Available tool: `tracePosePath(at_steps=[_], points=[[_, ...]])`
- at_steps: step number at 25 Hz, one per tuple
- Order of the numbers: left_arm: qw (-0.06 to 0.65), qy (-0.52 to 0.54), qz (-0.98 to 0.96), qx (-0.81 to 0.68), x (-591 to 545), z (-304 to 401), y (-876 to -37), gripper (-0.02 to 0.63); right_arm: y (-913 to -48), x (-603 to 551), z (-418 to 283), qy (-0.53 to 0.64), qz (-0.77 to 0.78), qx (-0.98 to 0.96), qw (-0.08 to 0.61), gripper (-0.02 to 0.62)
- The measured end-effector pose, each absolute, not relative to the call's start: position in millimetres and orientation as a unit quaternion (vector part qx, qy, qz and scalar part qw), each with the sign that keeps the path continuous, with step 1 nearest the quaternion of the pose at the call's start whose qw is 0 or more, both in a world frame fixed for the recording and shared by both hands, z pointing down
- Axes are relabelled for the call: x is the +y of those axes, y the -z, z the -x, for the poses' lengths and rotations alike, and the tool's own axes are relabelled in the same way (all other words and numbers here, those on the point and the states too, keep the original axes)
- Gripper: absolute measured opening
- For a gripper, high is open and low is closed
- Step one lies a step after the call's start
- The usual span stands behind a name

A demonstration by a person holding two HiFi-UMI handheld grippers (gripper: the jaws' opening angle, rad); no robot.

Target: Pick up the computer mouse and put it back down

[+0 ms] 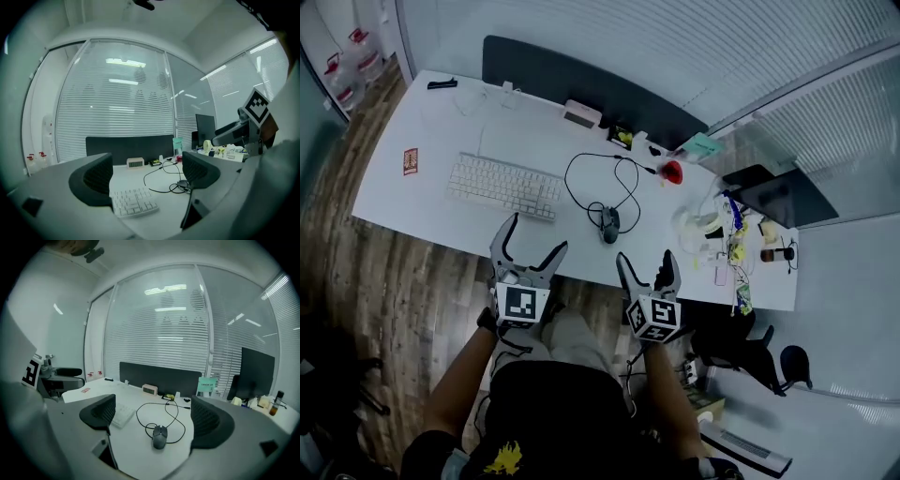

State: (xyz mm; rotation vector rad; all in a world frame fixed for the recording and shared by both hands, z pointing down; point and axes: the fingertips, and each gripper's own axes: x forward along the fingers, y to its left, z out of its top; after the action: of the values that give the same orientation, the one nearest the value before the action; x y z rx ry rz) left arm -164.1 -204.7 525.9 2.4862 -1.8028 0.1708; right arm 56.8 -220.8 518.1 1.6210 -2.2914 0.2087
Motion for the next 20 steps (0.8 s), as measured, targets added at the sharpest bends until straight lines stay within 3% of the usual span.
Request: tracePosePath(at_steps=[10, 20], points=[[0.103, -0.117, -0.791, -0.591, -295, 118, -628, 0.449, -679, -328, -71, -0.161, -0.531, -0.796, 0.241, 0.492], [0.174, -0.162, -0.775, -0.585, -317, 92, -719, 0.439, -791, -362, -83, -0.226, -0.518, -0.770, 0.296, 0.459]])
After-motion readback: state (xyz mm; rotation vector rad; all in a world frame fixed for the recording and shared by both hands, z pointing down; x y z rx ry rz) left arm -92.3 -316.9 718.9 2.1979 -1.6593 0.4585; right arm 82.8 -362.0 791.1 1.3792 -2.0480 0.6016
